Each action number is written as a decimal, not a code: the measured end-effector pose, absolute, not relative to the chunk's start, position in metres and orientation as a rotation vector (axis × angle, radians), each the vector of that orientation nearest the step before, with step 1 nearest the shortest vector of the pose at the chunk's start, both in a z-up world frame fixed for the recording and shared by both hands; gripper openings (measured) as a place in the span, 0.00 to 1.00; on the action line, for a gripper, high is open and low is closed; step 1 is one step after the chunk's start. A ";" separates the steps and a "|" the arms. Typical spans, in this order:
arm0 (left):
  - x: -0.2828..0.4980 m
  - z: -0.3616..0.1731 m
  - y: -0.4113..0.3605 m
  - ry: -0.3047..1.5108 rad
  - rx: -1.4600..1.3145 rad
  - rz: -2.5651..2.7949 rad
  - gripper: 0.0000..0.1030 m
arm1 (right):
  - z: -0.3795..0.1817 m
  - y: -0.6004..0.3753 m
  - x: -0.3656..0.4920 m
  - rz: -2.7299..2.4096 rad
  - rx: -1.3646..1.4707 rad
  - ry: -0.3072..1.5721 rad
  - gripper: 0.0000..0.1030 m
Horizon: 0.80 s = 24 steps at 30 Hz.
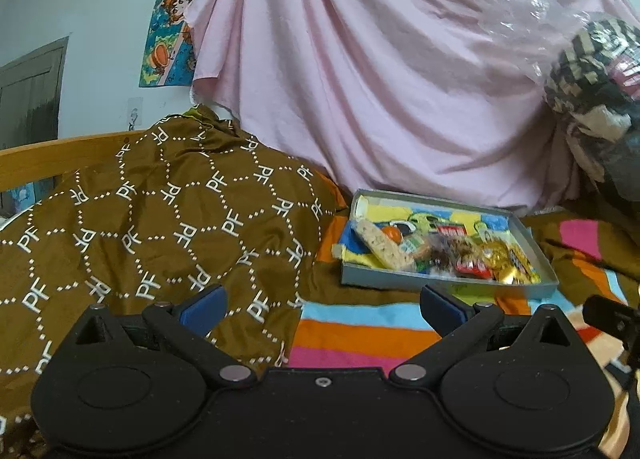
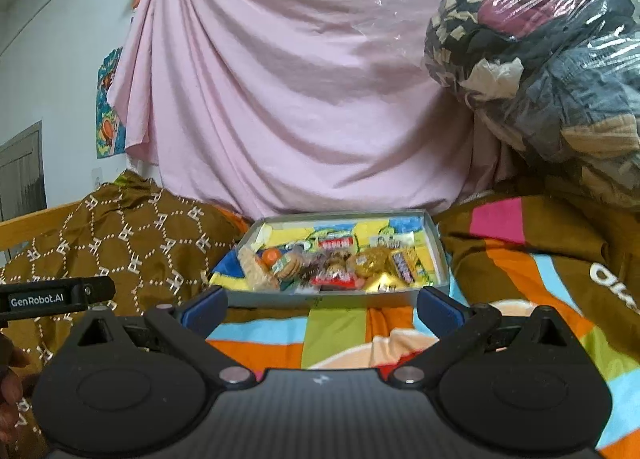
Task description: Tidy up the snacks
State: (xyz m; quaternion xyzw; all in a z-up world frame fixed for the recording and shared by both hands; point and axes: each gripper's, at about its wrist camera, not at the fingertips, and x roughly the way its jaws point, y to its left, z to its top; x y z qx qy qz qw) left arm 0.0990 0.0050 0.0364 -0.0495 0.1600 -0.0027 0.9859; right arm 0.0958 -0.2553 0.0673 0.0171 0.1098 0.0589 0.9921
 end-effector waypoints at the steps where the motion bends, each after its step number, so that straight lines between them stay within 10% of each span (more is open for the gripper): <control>1: 0.094 0.033 0.007 0.322 -0.089 -0.010 0.99 | 0.064 -0.254 0.093 0.117 0.037 0.228 1.00; 24: 0.087 -0.005 0.024 0.439 -0.065 -0.042 0.99 | 0.032 -0.230 0.085 0.087 0.016 0.339 1.00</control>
